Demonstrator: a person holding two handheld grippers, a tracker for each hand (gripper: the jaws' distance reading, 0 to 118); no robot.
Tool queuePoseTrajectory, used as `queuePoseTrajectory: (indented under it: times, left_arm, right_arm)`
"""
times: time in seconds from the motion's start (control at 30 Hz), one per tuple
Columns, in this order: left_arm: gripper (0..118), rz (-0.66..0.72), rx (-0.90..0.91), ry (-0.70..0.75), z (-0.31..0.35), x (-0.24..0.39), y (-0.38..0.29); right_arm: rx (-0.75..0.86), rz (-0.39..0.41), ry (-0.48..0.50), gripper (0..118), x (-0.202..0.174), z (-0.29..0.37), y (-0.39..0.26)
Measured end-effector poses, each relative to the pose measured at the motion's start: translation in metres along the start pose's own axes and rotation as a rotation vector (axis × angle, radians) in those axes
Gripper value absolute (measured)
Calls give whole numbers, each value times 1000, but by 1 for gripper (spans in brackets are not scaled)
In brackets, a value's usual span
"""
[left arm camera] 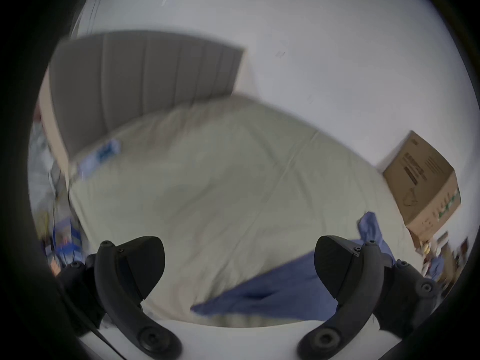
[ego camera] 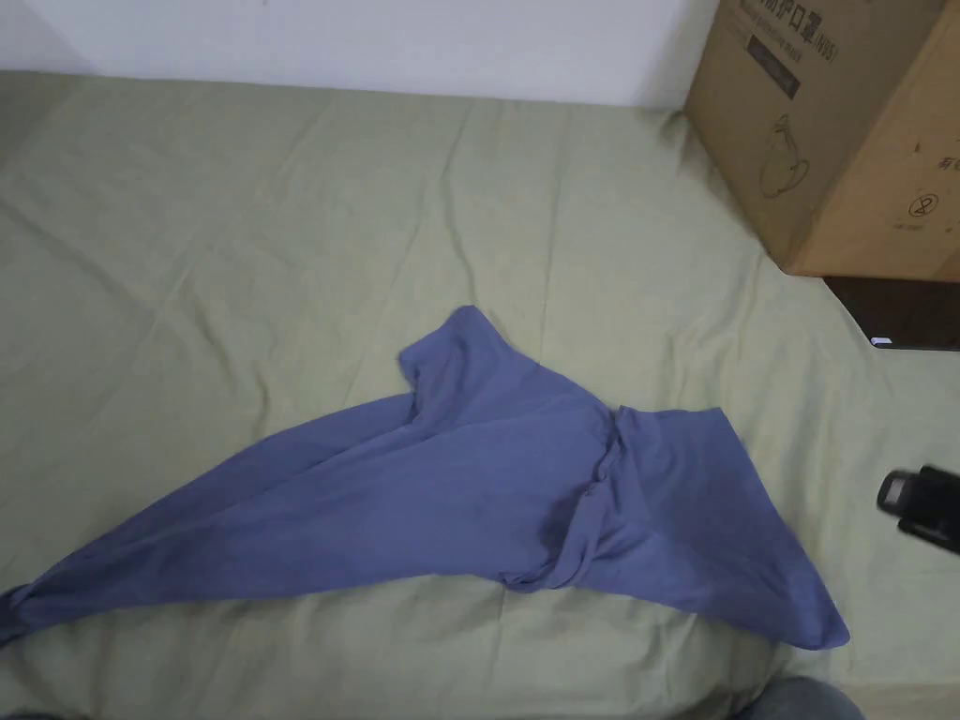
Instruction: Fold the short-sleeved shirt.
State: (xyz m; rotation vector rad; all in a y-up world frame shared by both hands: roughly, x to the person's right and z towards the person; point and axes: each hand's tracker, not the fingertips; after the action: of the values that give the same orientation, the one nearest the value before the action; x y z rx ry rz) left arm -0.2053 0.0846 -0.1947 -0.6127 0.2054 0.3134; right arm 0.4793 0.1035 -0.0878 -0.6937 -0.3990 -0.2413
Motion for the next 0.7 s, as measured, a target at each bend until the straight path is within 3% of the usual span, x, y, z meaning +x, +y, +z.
queuePoseTrajectory:
  times: [0.17, 0.37, 0.47, 0.5, 0.53, 0.57, 0.6, 0.63, 0.7]
  left_arm:
    - [118, -257, 274, -89, 46, 62, 20]
    - [118, -415, 362, -181, 59, 106, -9]
    - [105, -448, 392, -196, 62, 116, -28]
    - [88, -444, 389, -209, 64, 116, -33]
    - [73, -440, 384, -224, 65, 117, -36]
    - [50, -435, 379, -241, 65, 118, -40]
    - [14, -430, 376, -244, 64, 119, -42]
    - [0, -424, 375, -241, 62, 119, -45]
    - [0, -420, 370, -258, 65, 121, -49]
  right_arm:
    - [297, 149, 59, 110, -42, 53, 33]
    - [484, 211, 146, 112, -87, 72, 13]
    - [477, 226, 157, 111, -99, 66, -2]
    - [469, 223, 172, 108, -101, 65, -6]
    - [464, 221, 194, 100, -103, 66, -11]
    - [479, 212, 218, 80, -105, 69, -16]
    - [491, 208, 213, 35, -106, 68, -20]
    - [496, 207, 206, 0, -108, 68, -22]
    - [501, 190, 211, 0, -107, 69, -24]
